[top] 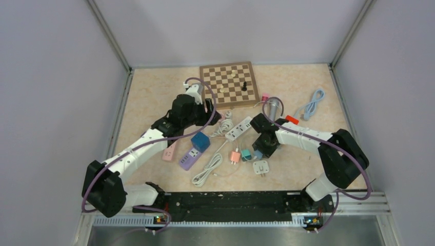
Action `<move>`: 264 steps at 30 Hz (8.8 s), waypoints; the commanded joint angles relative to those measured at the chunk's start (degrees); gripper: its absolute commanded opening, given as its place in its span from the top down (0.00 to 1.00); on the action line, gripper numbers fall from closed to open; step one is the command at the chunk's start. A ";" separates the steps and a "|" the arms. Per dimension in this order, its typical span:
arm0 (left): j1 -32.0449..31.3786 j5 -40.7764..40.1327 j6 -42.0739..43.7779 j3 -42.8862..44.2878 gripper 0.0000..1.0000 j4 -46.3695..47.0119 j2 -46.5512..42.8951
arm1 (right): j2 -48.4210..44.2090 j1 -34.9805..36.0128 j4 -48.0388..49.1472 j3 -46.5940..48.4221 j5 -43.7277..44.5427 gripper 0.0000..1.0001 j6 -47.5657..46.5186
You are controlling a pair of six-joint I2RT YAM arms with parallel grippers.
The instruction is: Insert the plug
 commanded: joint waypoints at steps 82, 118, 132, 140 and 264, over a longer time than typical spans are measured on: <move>-7.86 5.78 37.45 56.96 1.00 -44.64 50.12 | -30.22 -23.13 7.16 8.14 -5.72 0.17 -34.65; -14.27 -7.41 38.49 72.73 1.00 -57.69 64.47 | -33.86 -23.20 -3.81 10.54 4.89 0.17 -35.14; -15.61 -10.32 40.70 75.95 1.00 -61.01 73.12 | -35.03 -23.20 -9.40 11.98 5.21 0.18 -34.32; -15.96 -9.93 38.38 72.39 1.00 -60.77 74.26 | -35.62 -23.21 -9.70 11.90 5.41 0.17 -33.94; -1.28 34.33 2.63 23.75 0.62 -19.92 4.84 | -25.92 9.42 44.79 2.95 -25.34 0.62 -74.61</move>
